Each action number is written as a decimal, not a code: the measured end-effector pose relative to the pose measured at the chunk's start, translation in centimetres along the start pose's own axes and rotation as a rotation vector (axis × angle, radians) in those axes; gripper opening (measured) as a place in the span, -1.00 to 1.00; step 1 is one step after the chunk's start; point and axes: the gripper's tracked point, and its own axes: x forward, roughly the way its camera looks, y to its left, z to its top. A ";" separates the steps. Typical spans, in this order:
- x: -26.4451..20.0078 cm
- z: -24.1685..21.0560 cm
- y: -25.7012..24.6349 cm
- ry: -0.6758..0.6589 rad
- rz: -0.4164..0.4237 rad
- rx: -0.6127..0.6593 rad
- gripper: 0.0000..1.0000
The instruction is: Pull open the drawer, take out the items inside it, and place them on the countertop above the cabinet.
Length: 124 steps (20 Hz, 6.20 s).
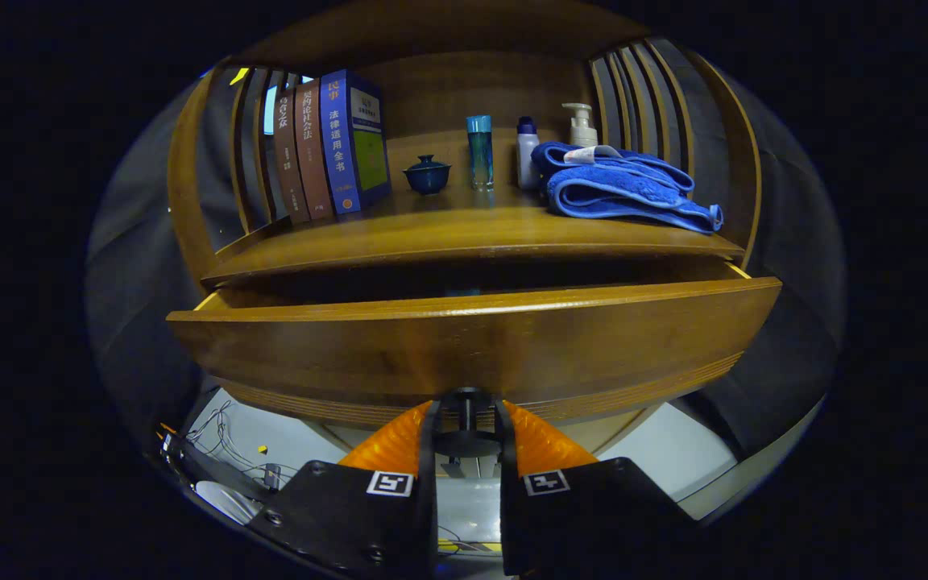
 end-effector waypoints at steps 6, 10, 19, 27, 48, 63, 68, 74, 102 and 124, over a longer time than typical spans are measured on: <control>-3.7 -2.2 -0.2 0.023 -0.002 0.010 -0.30; -6.0 -3.6 -0.2 0.029 0.000 0.017 -0.30; -9.4 -6.8 -0.4 0.053 0.014 0.027 -0.31; -9.8 -7.3 -0.5 0.089 0.005 0.020 -0.27; -3.3 5.1 1.7 0.238 0.006 0.026 1.00; 3.2 -1.5 0.6 0.606 -0.058 -0.029 0.98; 4.1 -2.0 0.9 0.615 -0.044 -0.034 0.37; 3.6 -2.1 1.2 0.603 -0.007 -0.039 -0.07; -8.8 10.5 2.1 0.166 0.130 0.033 -0.08; 7.7 18.0 2.4 0.103 0.069 0.132 -0.09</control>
